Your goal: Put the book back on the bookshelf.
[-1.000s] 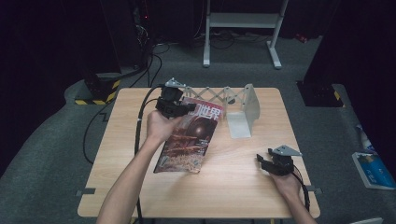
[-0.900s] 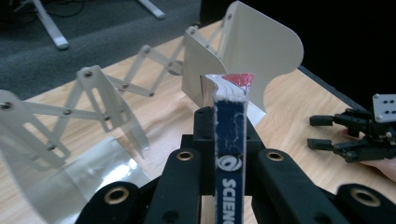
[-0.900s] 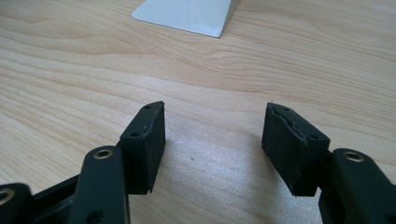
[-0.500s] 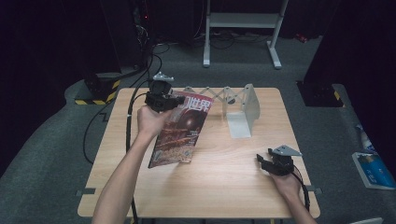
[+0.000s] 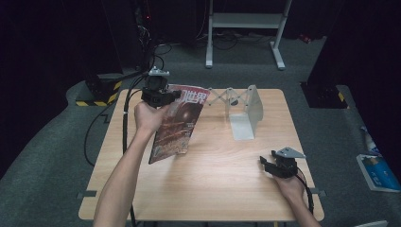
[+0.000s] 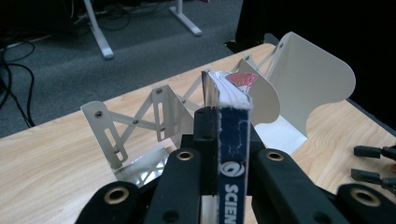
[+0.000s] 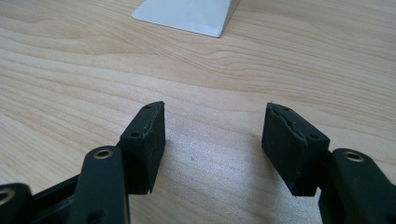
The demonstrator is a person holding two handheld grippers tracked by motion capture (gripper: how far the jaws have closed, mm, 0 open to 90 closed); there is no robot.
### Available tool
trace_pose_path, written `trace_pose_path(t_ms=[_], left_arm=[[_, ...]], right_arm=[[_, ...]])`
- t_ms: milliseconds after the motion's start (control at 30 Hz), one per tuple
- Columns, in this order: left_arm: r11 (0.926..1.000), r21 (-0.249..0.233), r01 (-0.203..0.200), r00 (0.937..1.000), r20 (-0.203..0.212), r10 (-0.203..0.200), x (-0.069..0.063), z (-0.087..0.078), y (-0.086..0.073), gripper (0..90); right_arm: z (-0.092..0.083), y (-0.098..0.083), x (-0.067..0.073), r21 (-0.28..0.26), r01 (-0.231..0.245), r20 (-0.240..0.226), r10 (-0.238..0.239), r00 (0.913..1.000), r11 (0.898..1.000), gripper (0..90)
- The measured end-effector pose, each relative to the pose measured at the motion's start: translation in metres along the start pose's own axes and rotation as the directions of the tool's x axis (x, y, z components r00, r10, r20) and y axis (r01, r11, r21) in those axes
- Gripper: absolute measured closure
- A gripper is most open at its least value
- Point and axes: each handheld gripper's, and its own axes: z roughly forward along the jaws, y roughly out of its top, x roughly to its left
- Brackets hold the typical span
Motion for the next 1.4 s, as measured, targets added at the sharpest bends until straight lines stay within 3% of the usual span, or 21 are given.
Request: trace_pose_path(t_ms=[333, 533, 1067, 1400], left_arm=[[0.9991, -0.033, 0.027, 0.9994, -0.021, -0.027, 0.008, -0.003, 0.0, 83.6], [0.9974, -0.062, 0.037, 0.9977, -0.054, -0.04, 0.014, -0.005, 0.0, 83.7], [0.9875, -0.133, 0.085, 0.9868, -0.126, -0.102, 0.03, -0.005, -0.001, 83.7], [0.9814, -0.17, 0.089, 0.9841, -0.137, -0.113, 0.029, 0.011, 0.001, 83.7]], right_arm=[[0.0, 0.0, 0.0, 0.0, -0.001, 0.0, 0.001, 1.0, 1.0, 39.8], [0.0, 0.0, 0.0, 0.0, -0.002, 0.001, 0.002, 1.0, 1.0, 39.8], [0.0, 0.0, 0.0, 0.0, 0.001, 0.001, -0.001, 1.0, 1.0, 39.8], [0.0, 0.0, 0.0, -0.001, 0.0, 0.001, 0.0, 1.0, 1.0, 39.8]])
